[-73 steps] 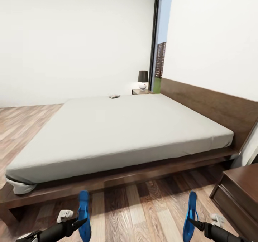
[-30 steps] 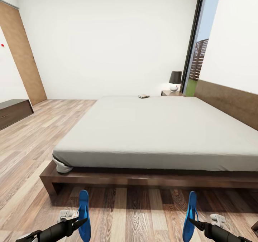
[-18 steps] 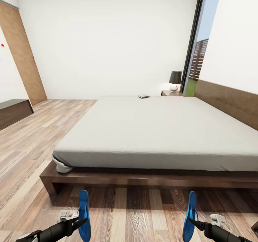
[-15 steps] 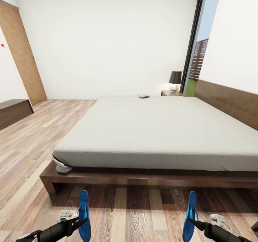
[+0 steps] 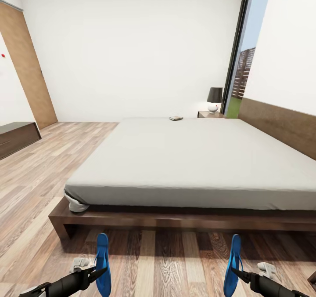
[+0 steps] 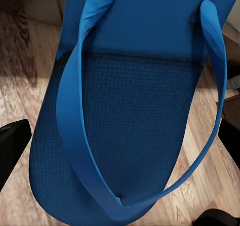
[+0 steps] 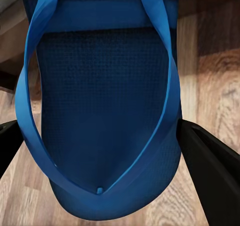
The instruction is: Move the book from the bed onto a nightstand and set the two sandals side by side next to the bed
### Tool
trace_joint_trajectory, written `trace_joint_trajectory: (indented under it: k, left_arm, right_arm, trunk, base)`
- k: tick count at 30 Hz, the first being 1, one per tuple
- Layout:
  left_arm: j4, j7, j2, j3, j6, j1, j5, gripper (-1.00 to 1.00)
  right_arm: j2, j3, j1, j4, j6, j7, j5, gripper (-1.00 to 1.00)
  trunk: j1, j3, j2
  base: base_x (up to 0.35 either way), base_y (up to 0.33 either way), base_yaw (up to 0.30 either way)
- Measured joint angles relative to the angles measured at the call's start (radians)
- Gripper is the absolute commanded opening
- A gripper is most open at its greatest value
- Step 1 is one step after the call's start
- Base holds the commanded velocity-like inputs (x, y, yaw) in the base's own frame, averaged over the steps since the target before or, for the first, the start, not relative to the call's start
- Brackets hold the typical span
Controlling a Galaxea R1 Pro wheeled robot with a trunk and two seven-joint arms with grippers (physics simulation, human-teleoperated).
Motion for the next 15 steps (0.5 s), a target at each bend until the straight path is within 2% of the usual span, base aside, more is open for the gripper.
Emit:
trace_joint_trajectory:
  k: [5, 9, 12, 13, 14, 15]
  left_arm:
    - [-0.001, 0.001, 0.002, 0.002, 0.000, 0.000, -0.001, -1.00]
    - [-0.003, 0.040, 0.006, 0.004, 0.006, 0.001, -0.002, -1.00]
    - [-0.011, 0.176, 0.008, 0.005, 0.075, -0.007, -0.007, -1.00]
    - [-0.016, 0.205, 0.007, 0.005, 0.095, -0.008, -0.008, -1.00]
    - [-0.037, 0.263, 0.007, 0.007, 0.135, -0.011, -0.011, -1.00]
    - [-0.053, 0.294, 0.006, 0.007, 0.157, -0.011, -0.012, -1.00]
  right_arm:
    - [0.000, 0.000, 0.000, 0.000, 0.000, -0.002, 0.000, -1.00]
    - [0.000, 0.000, 0.000, 0.000, 0.000, -0.002, 0.000, -1.00]
    - [0.000, 0.000, 0.000, 0.000, 0.000, -0.001, 0.000, -1.00]
    - [0.000, 0.000, 0.000, 0.000, 0.000, -0.001, 0.000, -1.00]
    - [0.000, 0.000, 0.000, 0.000, 0.000, -0.001, 0.000, -1.00]
    - [0.000, 0.000, 0.000, 0.000, 0.000, -0.001, 0.000, -1.00]
  trunk:
    - [0.000, 0.000, 0.000]
    - [0.000, 0.000, 0.000]
    - [0.000, 0.000, 0.000]
    - [0.000, 0.000, 0.000]
    - [0.000, 0.000, 0.000]
    - [0.000, 0.000, 0.000]
  base:
    - [0.000, 0.000, 0.000]
    - [0.000, 0.000, 0.000]
    - [0.000, 0.000, 0.000]
    - [0.000, 0.000, 0.000]
    - [0.000, 0.000, 0.000]
    - [0.000, 0.000, 0.000]
